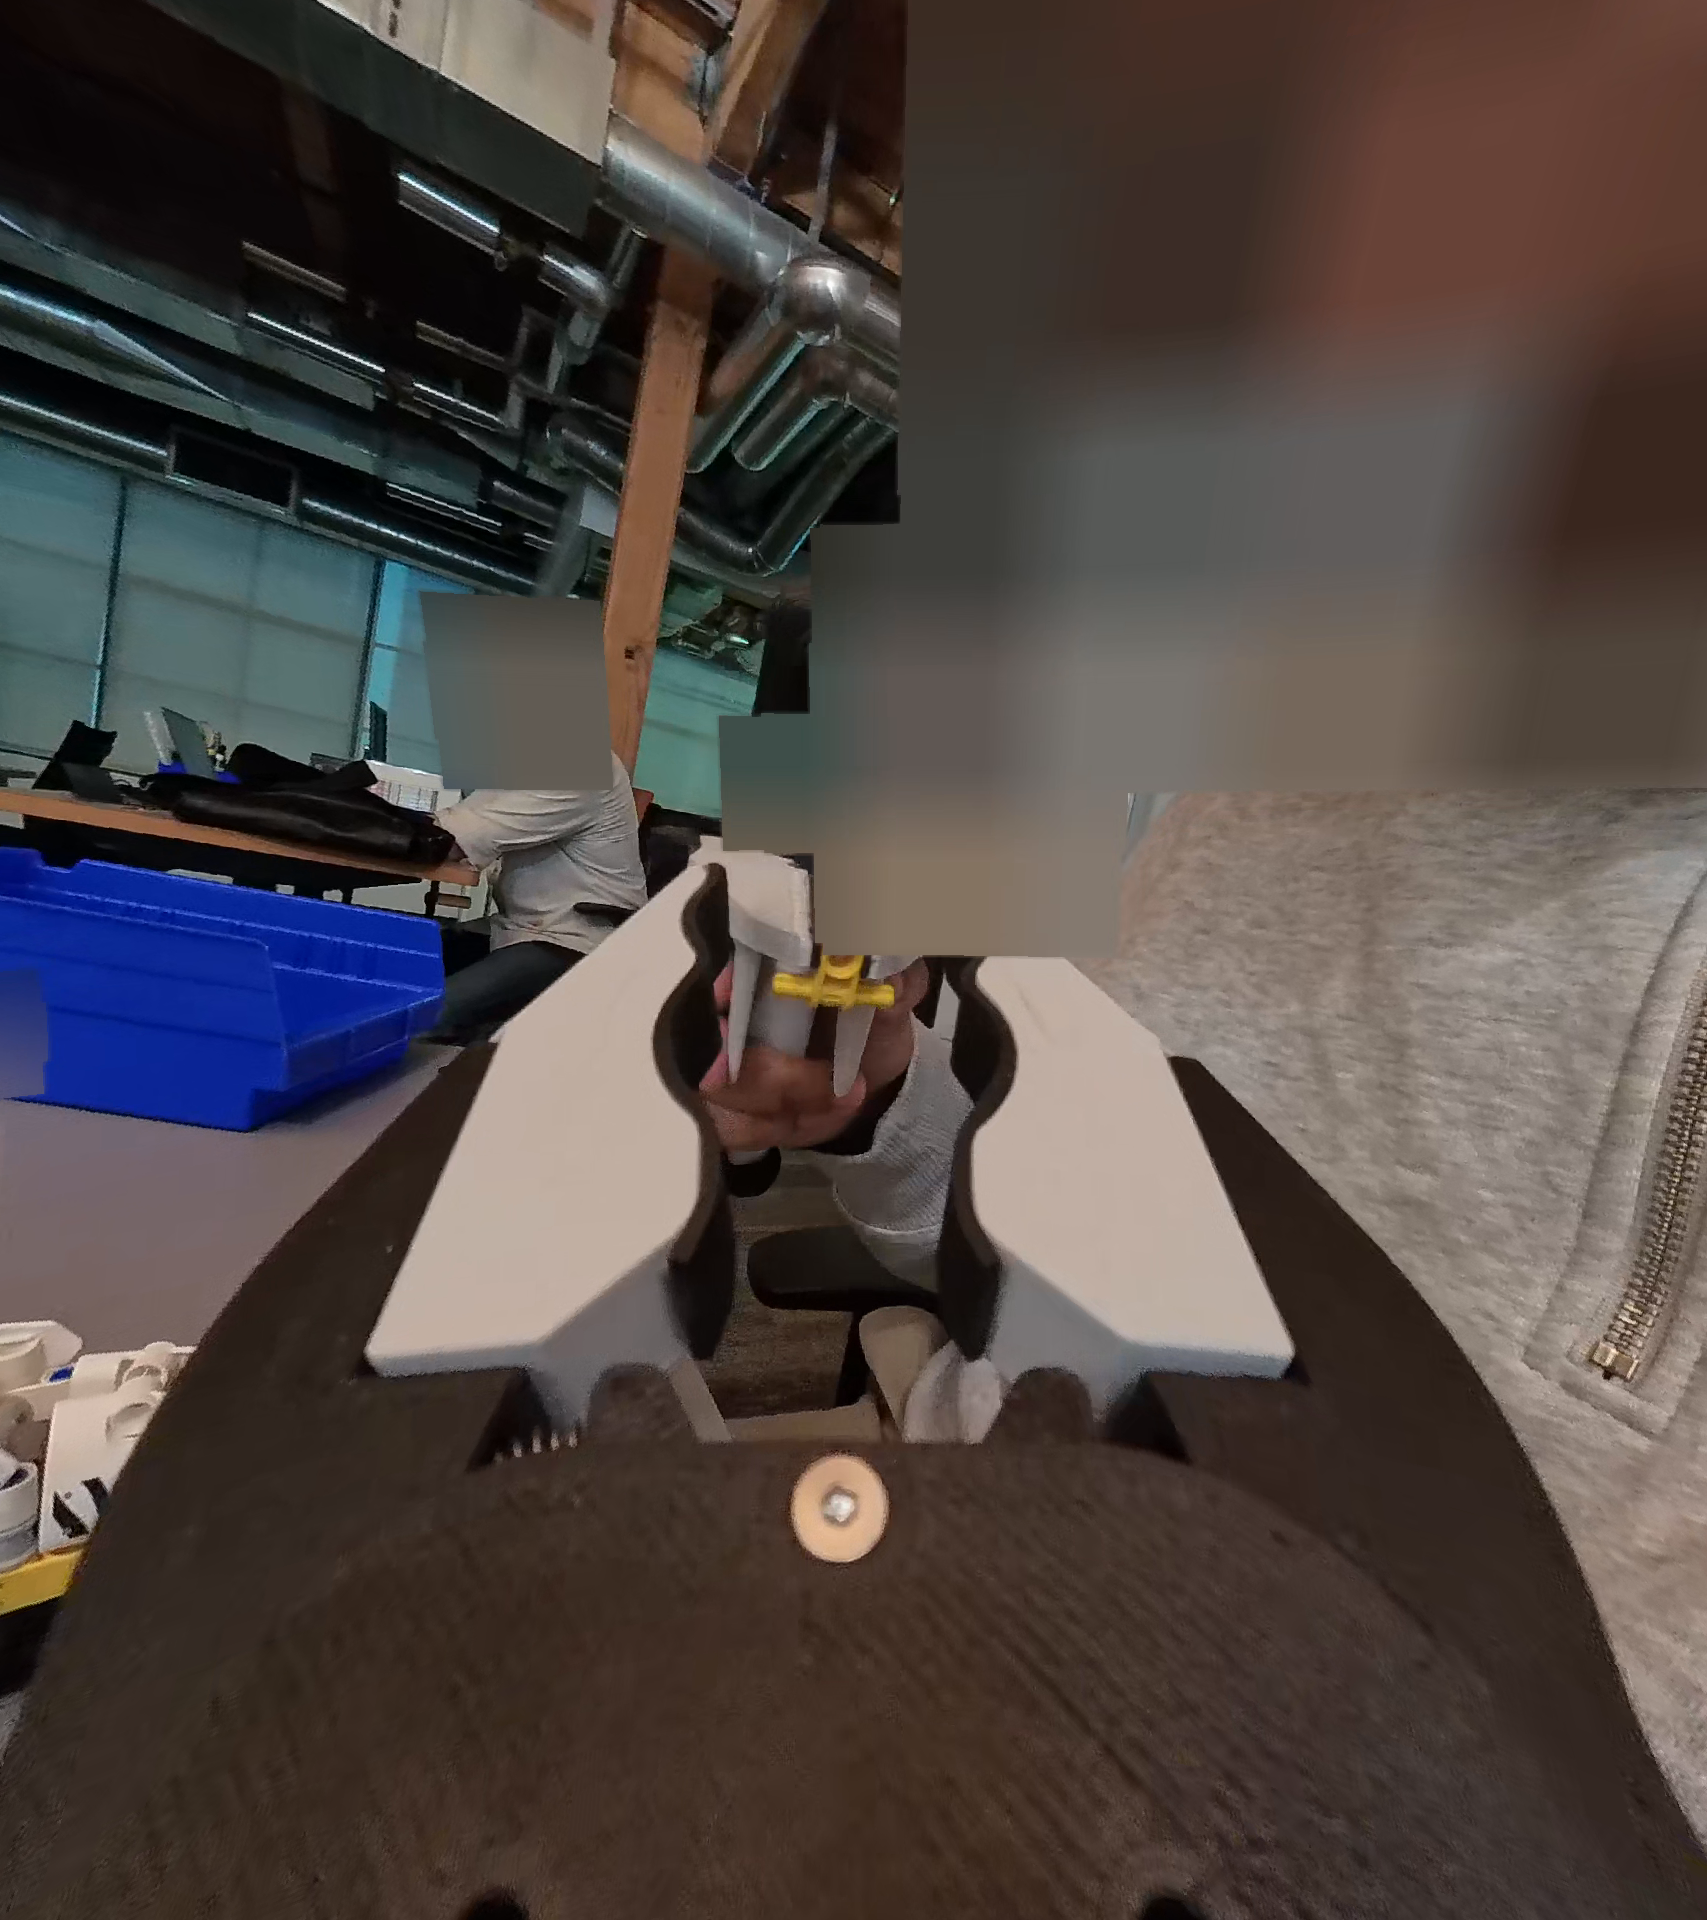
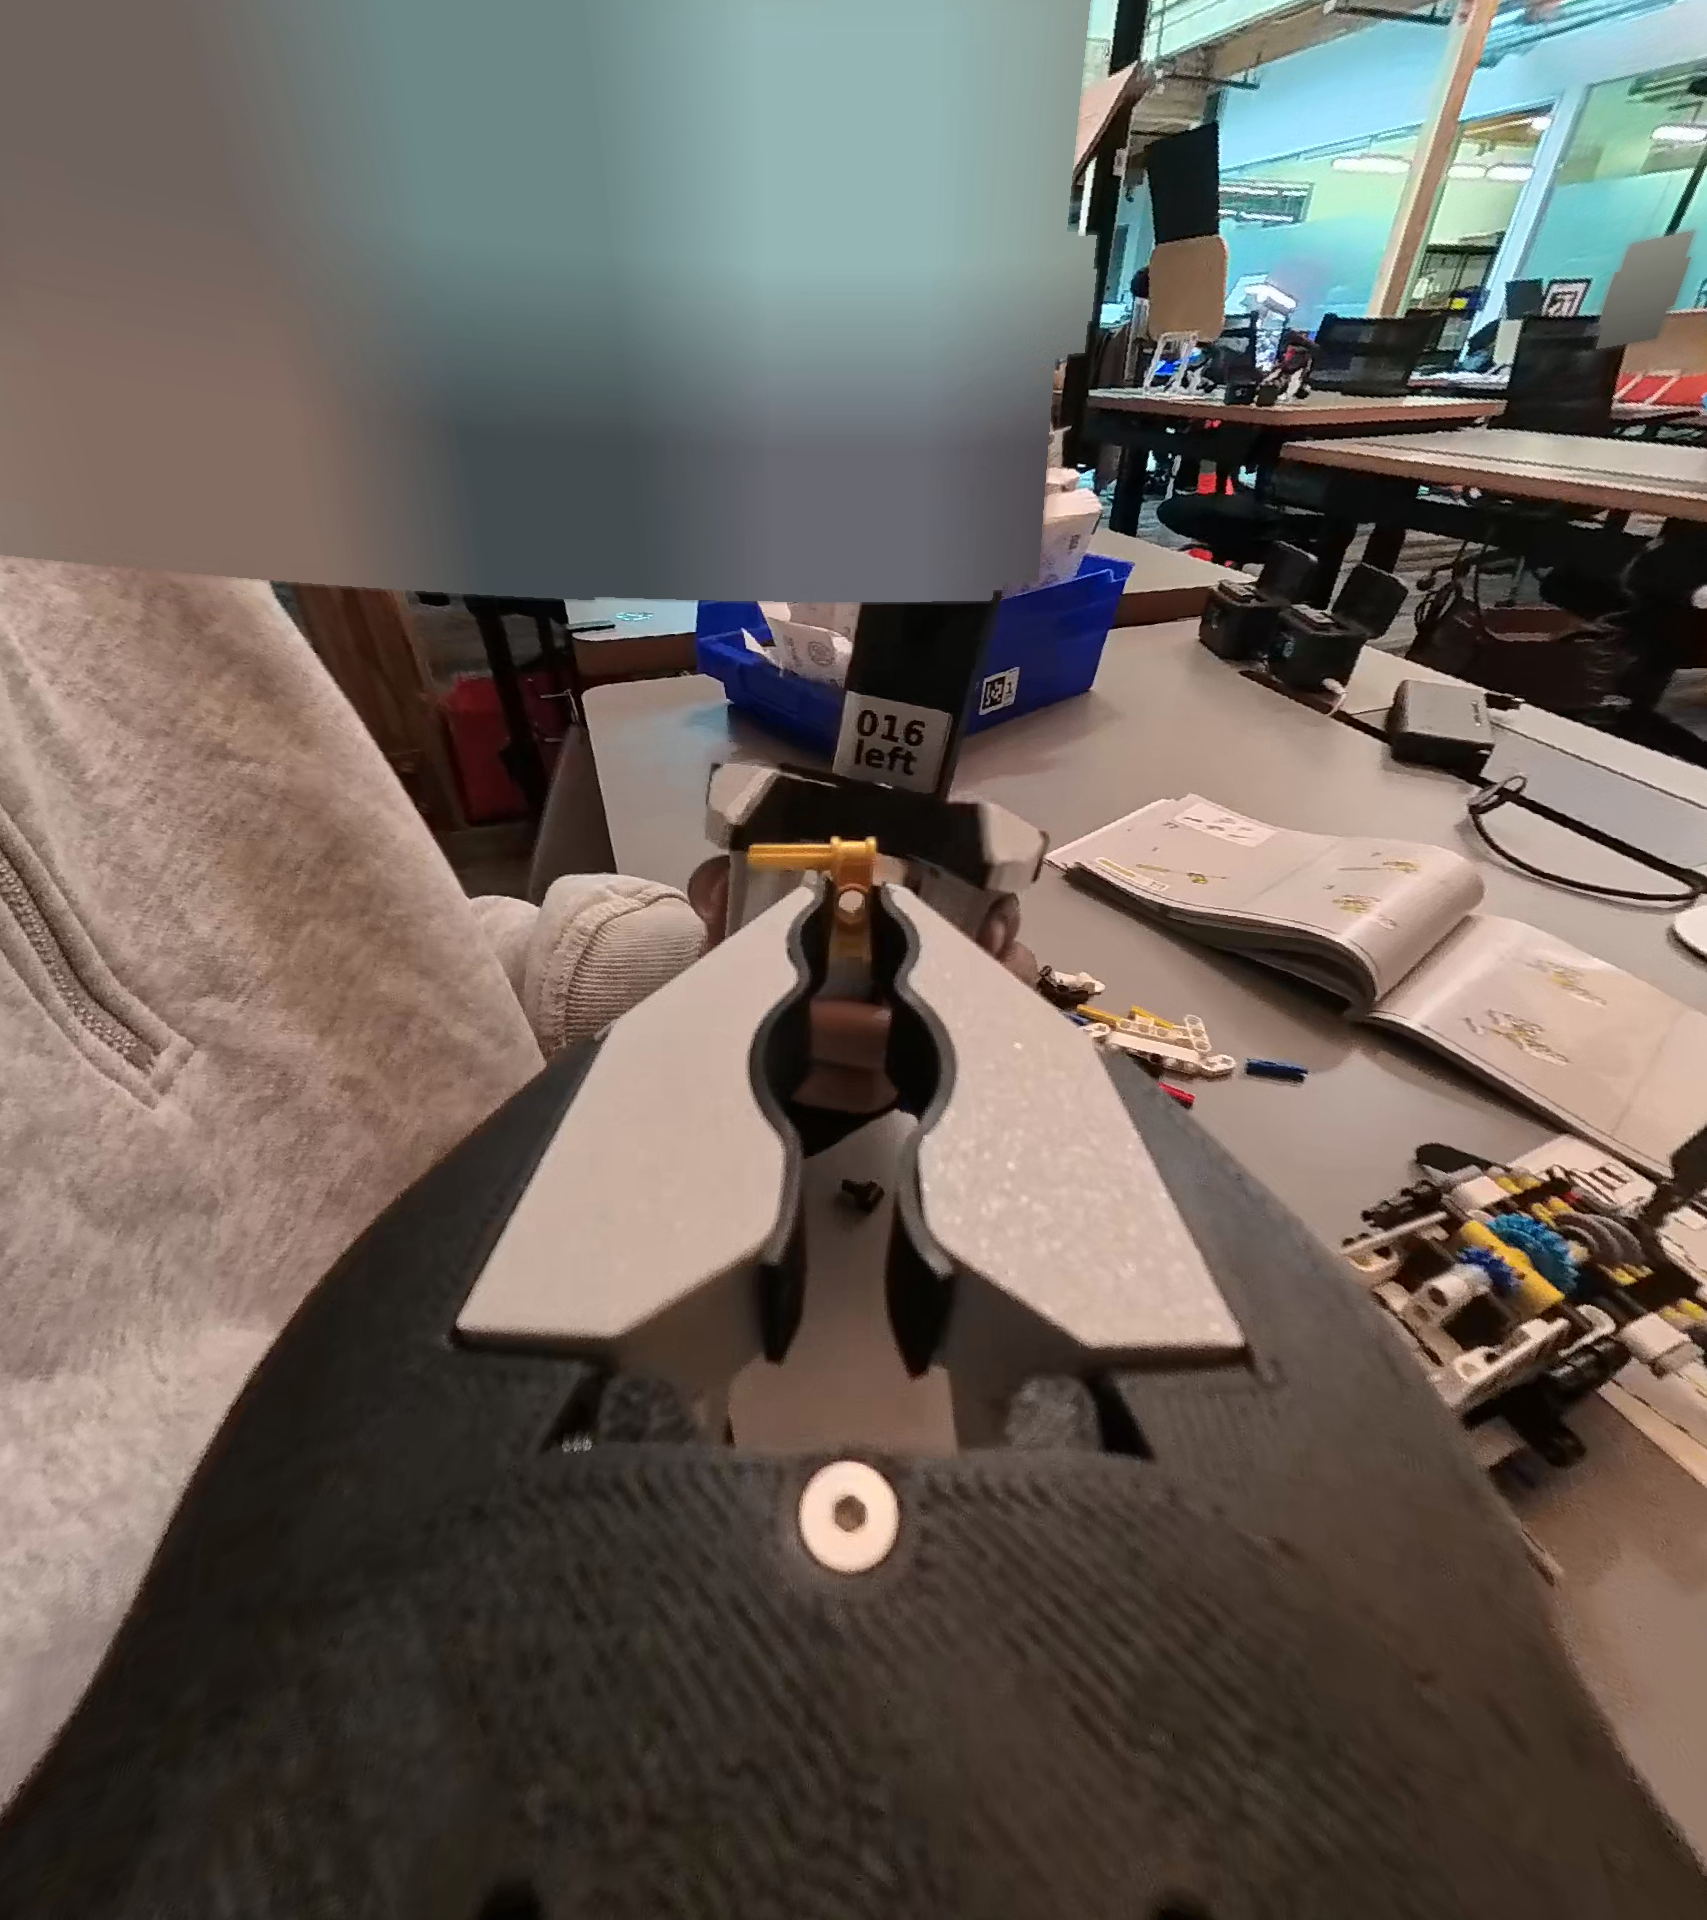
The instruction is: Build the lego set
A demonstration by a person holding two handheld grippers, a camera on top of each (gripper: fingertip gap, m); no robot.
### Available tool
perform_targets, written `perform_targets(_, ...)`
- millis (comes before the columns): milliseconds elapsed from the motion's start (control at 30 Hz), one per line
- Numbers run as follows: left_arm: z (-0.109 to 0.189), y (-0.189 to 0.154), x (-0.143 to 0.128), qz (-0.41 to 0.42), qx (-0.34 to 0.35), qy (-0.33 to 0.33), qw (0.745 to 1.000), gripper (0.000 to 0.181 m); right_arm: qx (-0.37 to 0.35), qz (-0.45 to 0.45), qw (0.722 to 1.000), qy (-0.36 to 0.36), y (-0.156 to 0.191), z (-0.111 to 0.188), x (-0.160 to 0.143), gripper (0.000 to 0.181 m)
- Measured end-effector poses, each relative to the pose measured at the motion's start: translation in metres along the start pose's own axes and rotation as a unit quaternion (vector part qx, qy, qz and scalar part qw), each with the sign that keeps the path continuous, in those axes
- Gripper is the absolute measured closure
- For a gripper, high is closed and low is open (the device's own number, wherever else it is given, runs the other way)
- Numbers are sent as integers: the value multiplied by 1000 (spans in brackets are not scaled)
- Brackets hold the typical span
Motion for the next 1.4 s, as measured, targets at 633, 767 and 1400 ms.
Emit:
perform_targets(633,-1,-3,-1,-20,-11,6,1000,144,-9,35,999,-2,3,0,-1,177)
perform_targets(767,-2,-2,-3,-14,-8,16,1000,138,-13,47,999,1,4,1,-1,176)
perform_targets(1400,-2,-1,-7,-14,-6,41,999,144,-27,58,998,-3,2,5,0,176)
Point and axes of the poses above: each gripper's, where its closed fingertips meet, z back along the fingers, x out of its top, y = z × x across the jaws, the point moved 5 cm from there along z, back along the fingers, and after that the axes turned 5 degrees about y, right-handed, at the moved point
